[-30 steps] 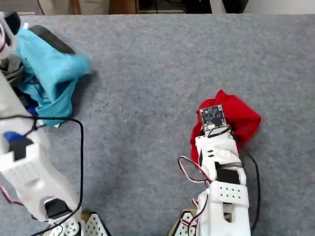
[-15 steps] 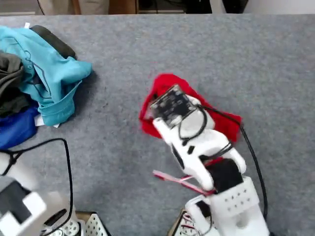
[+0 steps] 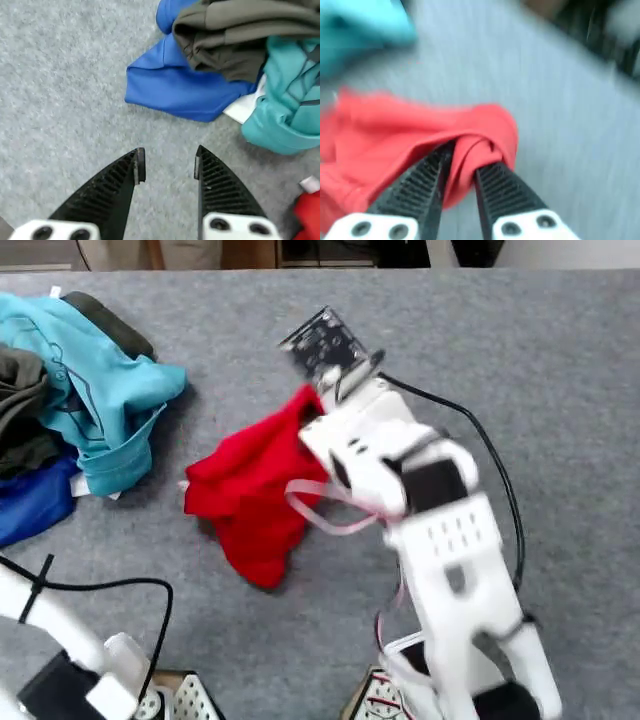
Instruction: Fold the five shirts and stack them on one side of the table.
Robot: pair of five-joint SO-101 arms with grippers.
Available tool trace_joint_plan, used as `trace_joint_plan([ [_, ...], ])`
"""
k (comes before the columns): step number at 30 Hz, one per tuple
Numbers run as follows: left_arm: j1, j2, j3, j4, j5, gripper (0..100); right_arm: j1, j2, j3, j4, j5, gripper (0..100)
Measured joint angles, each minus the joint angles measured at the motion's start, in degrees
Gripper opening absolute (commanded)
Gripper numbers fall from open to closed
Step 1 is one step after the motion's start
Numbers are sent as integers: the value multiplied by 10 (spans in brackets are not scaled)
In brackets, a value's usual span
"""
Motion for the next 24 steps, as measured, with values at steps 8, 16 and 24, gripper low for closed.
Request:
trace_joint_plan([
  [8, 113, -132, 155, -19, -4, 171, 192, 120, 92, 0, 33, 2],
  [16, 215, -225, 226, -4, -4, 171, 324, 245, 105, -68, 236, 5],
  [24, 225, -237, 218, 61, -4, 171, 464, 300, 105, -125, 411, 300],
])
